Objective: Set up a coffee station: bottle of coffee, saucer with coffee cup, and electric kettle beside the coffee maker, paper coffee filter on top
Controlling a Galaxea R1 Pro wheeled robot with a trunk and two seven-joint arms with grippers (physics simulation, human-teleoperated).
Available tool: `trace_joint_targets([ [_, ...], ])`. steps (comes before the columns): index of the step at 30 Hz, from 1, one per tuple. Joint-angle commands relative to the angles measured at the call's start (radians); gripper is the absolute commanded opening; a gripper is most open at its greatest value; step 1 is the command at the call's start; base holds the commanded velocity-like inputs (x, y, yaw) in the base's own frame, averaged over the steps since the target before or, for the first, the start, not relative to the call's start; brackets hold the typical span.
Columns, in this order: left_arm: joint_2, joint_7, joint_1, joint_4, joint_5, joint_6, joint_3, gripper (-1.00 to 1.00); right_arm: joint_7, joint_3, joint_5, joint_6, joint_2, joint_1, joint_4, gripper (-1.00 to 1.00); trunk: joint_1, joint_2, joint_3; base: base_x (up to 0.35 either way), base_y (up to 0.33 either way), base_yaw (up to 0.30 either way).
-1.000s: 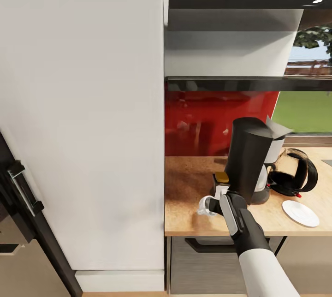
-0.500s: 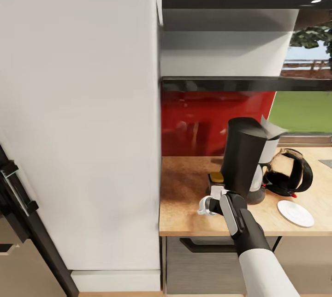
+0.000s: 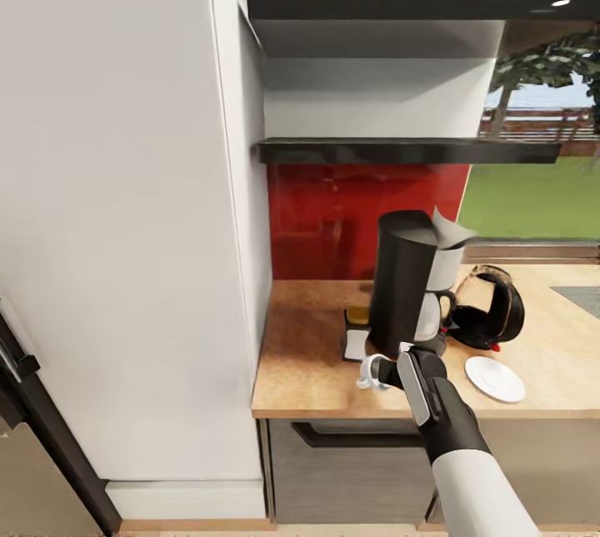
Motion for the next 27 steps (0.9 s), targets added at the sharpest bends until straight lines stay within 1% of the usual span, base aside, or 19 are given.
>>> trace_joint_targets([
  [1,-0.001,-0.002,0.000,-0.002,-0.004,0.003,0.004,1.00,-0.008,-0.002,-0.011,0.001,0.001,-0.001,-0.001,-1.00,0.000,-0.002,-0.002,-0.090,-0.271,0.000],
  [6,-0.001,-0.002,0.000,-0.002,-0.004,0.004,0.004,1.00,-0.008,-0.002,-0.010,0.001,0.001,-0.001,0.000,-1.00,0.000,-0.002,-0.002,-0.029,-0.271,-0.024],
  [9,-0.001,-0.003,0.001,-0.002,-0.004,0.005,0.004,1.00,-0.008,-0.002,-0.010,0.001,0.000,-0.001,0.000,-1.00,0.000,-0.002,-0.002,-0.005,-0.271,-0.160],
  [12,-0.001,-0.003,0.000,-0.002,-0.007,0.005,0.004,1.00,-0.008,-0.002,-0.010,0.001,0.000,-0.001,0.000,-1.00,0.000,-0.002,-0.002,-0.002,-0.271,-0.241],
  [19,-0.002,-0.001,0.000,-0.002,-0.042,0.006,0.007,1.00,-0.008,-0.002,-0.010,0.001,-0.001,-0.001,0.000,-1.00,0.000,-0.002,-0.002,0.000,-0.272,-0.277],
  [27,-0.003,-0.001,0.000,-0.002,-0.047,0.006,0.007,1.00,-0.009,-0.002,-0.010,0.002,0.000,-0.001,0.000,-1.00,0.000,-0.002,-0.002,0.000,-0.272,-0.284],
])
